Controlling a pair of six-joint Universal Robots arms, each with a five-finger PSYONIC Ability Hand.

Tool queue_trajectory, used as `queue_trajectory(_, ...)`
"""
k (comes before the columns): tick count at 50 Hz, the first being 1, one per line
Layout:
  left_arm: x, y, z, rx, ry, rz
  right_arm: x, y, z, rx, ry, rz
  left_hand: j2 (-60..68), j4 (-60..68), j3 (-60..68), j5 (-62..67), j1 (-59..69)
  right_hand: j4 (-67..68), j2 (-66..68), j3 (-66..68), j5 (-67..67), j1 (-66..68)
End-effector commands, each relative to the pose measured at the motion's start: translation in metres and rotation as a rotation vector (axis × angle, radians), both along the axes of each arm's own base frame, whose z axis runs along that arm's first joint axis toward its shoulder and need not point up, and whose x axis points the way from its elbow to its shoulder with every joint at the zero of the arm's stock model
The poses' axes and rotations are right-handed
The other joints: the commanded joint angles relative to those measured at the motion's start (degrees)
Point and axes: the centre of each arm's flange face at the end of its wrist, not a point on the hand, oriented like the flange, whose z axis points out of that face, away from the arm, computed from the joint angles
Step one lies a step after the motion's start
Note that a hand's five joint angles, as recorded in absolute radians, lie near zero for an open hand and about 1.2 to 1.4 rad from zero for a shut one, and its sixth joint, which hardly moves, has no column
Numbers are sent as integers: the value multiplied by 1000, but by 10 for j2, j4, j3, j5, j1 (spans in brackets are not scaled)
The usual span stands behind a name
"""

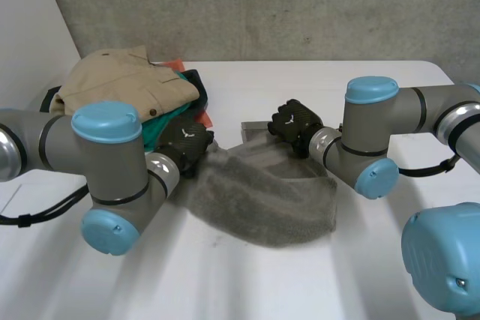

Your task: Fold the laundry.

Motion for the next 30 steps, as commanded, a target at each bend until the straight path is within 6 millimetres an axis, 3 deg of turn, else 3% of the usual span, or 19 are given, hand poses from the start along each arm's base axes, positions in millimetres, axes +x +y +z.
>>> queue_trajectory(1, -3, -9, 11, -66, 42, 6, 3, -5, 16, -53, -27, -3, 118, 115, 122, 143, 155, 440, 437, 440, 443, 433)
queue_trajectory(5, -7, -19, 35, -155, 94, 13, 4, -12, 61, -181, -105, -30, 118, 115, 122, 143, 155, 441, 437, 441, 443, 433)
queue_trajectory(6, -6, -22, 52, -199, 119, 18, 1, -14, 82, -236, -139, -63, 118, 115, 122, 143, 155, 441, 437, 441, 443, 433)
queue_trajectory(8, -3, -22, 73, -245, 150, 23, -6, -15, 102, -273, -167, -112, 118, 115, 122, 143, 155, 441, 437, 441, 443, 433)
queue_trajectory(9, 0, -19, 95, -288, 181, 28, -16, -13, 124, -302, -189, -167, 118, 115, 122, 143, 155, 441, 437, 441, 443, 433)
queue_trajectory(13, 12, -3, 133, -350, 228, 36, -43, 8, 167, -329, -185, -268, 118, 115, 122, 143, 155, 441, 437, 441, 443, 433)
queue_trajectory(16, 23, 10, 146, -369, 229, 42, -70, 18, 184, -317, -161, -345, 118, 115, 122, 143, 155, 441, 437, 441, 443, 433)
queue_trajectory(17, 34, 15, 150, -377, 225, 59, -91, 25, 193, -297, -134, -402, 118, 115, 122, 143, 155, 441, 437, 441, 443, 433)
queue_trajectory(21, 63, 20, 146, -338, 186, 121, -139, 47, 202, -186, -53, -513, 118, 115, 122, 143, 155, 441, 437, 441, 443, 433)
queue_trajectory(24, 76, 21, 137, -286, 154, 155, -151, 61, 196, -96, -15, -529, 118, 115, 122, 143, 155, 441, 437, 441, 443, 433)
queue_trajectory(25, 81, 21, 130, -241, 139, 170, -154, 66, 186, -32, 13, -532, 118, 115, 122, 143, 155, 441, 437, 441, 443, 433)
queue_trajectory(28, 81, 25, 121, -190, 119, 159, -154, 72, 172, 24, 38, -529, 118, 115, 122, 143, 155, 441, 437, 441, 443, 433)
queue_trajectory(30, 78, 21, 105, -135, 98, 144, -153, 74, 160, 52, 51, -522, 118, 115, 122, 143, 155, 441, 437, 441, 443, 433)
